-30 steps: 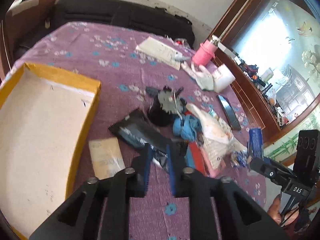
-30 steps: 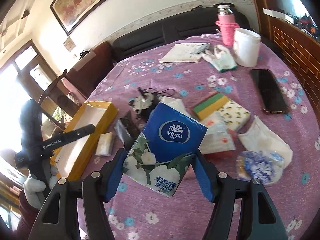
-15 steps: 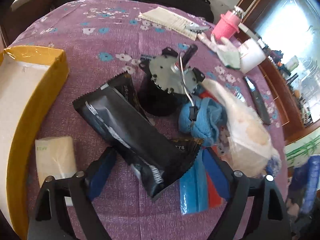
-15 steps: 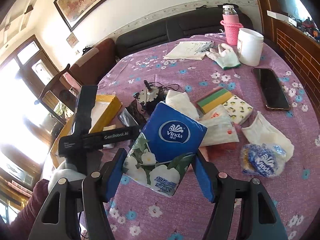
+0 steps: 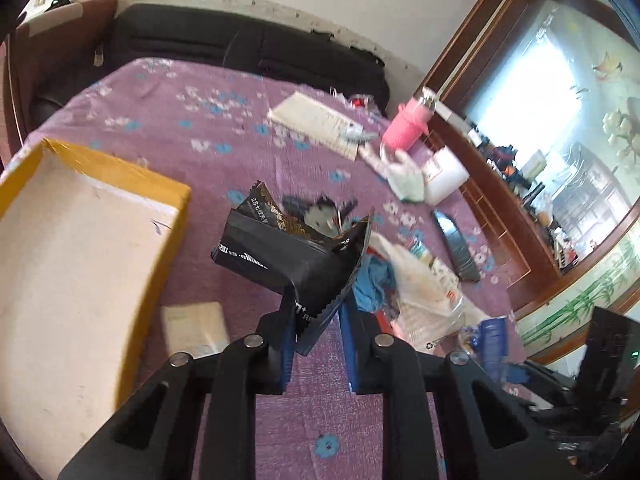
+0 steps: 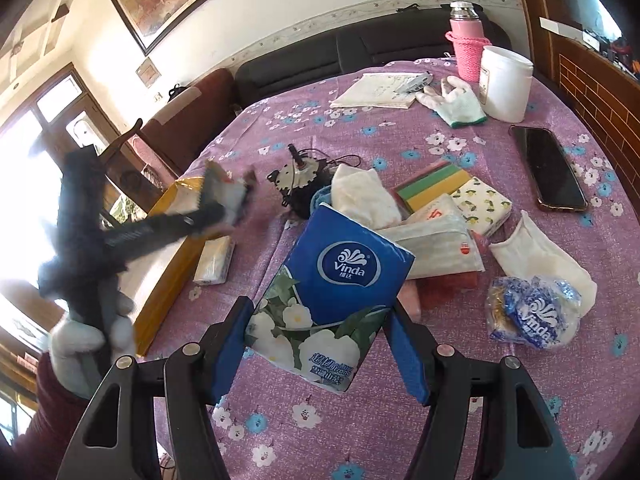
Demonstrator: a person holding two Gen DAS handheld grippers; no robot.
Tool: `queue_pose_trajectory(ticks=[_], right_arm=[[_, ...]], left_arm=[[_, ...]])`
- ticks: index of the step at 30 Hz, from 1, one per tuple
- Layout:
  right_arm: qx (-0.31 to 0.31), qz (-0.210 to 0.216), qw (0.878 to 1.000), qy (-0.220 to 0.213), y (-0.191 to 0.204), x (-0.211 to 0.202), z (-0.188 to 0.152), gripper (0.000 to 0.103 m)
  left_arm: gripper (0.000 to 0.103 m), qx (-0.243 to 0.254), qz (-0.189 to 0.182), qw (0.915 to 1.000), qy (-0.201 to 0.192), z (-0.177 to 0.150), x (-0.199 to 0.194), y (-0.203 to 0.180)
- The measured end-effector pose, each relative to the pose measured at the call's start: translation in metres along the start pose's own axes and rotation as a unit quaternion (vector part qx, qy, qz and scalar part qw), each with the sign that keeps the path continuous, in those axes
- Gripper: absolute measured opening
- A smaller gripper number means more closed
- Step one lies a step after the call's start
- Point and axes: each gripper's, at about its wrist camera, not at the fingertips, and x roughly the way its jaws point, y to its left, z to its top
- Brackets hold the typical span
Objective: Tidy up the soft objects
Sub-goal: 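Drop the black bag into the yellow box with the left gripper while the right places the tissue pack there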
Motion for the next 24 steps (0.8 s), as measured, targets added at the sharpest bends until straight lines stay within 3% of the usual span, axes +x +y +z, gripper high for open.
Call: queue_pose_trajectory(ticks=[7,13,18,24], right_arm=[[-0.018,-0.009,1.000,0.014,0.019,0.018,-0.002,0.071],[-0.047,0.008,0.999,0.026,0.052,0.029,0.007,0.071],[-0.058,0.025,0.997,0.046,0.084,0.055,0.013,0.071],[-0.081,0.018,0.994,0.075,0.110,0.079,0.007,0.071]], left_arm=[[0.019,-0.011,-0.012,0.9992,-0.038,0.000,-0.052,0.027],[0.019,-0.016,0.052,0.9981,-0.031,0.011,-0.068,0.075],[0.019,-0.029,0.103,0.9943,-0.001,0.039,-0.040,0.120],[0.020,-0.040,0.115,0.9923,0.024,0.062,0.014,0.154]])
